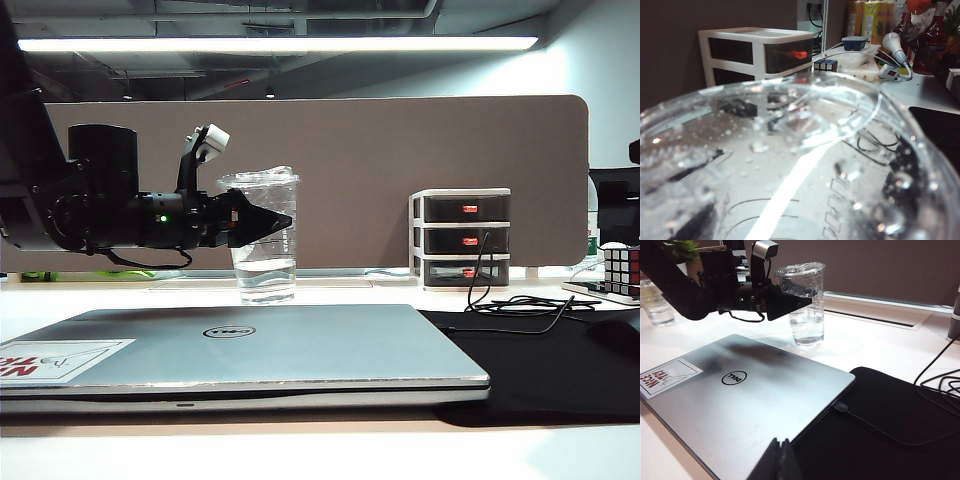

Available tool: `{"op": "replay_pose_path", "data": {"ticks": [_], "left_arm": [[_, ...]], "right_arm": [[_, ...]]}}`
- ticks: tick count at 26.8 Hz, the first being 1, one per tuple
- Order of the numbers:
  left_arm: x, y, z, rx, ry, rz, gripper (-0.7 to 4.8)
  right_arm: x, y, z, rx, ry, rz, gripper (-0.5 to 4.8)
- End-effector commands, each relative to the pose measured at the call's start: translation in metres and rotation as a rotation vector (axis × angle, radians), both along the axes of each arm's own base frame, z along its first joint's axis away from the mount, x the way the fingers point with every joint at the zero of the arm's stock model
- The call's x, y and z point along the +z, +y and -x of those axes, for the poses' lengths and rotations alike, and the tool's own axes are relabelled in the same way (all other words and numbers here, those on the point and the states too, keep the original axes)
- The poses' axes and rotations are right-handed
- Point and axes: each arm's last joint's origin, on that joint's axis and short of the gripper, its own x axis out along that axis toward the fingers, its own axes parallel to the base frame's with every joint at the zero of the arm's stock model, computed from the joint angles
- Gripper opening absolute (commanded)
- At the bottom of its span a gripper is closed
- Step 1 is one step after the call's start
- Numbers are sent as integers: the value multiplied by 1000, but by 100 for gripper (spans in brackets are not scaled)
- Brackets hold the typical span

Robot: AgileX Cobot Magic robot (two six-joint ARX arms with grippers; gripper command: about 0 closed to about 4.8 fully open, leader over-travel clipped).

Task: Pick up the coffee cup and place it on the right side of the laptop.

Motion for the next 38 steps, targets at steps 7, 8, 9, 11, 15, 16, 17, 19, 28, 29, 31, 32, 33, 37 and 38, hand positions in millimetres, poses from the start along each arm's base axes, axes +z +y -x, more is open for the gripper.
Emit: {"op": "replay_pose_path", "data": {"ticks": [7, 8, 9, 11, 15, 16, 17, 19, 28, 29, 31, 32, 33, 37, 38], "left_arm": [[10, -33, 12, -114, -83, 18, 301], [11, -37, 13, -110, -93, 21, 301], [12, -38, 13, -109, -100, 24, 301], [13, -44, 15, -120, -108, 31, 302], [17, -52, 19, -109, -84, 78, 302], [18, -55, 20, -102, -90, 86, 302], [20, -57, 21, -100, -101, 95, 302], [23, -60, 23, -111, -130, 115, 302], [29, -75, 31, -143, -60, 174, 310], [31, -80, 33, -160, -64, 174, 310], [35, -89, 38, -185, -71, 178, 310], [36, -92, 40, -195, -71, 178, 310], [37, -98, 44, -215, -73, 179, 310], [40, -122, 59, -280, -65, 183, 310], [41, -127, 62, -293, -63, 184, 310]], "right_arm": [[-1, 0, 0, 0, -6, -2, -1], [-1, 0, 0, 0, -7, -3, -1], [-1, 0, 0, 0, -6, -2, -1], [-1, 0, 0, 0, -6, -2, -1], [-1, 0, 0, 0, -5, -2, -1], [-1, 0, 0, 0, -6, -2, -1], [-1, 0, 0, 1, -6, -2, -1], [-1, 0, 0, 1, -6, -3, -1], [-1, 0, 0, 1, -6, -3, -1], [-1, 0, 0, 1, -6, -3, -1], [-1, 0, 0, 1, -6, -3, -1], [-1, 0, 0, 1, -6, -3, -1], [-1, 0, 0, 1, -6, -3, -1], [-1, 0, 0, 1, -6, -3, -1], [-1, 0, 0, 1, -6, -3, -1]]}}
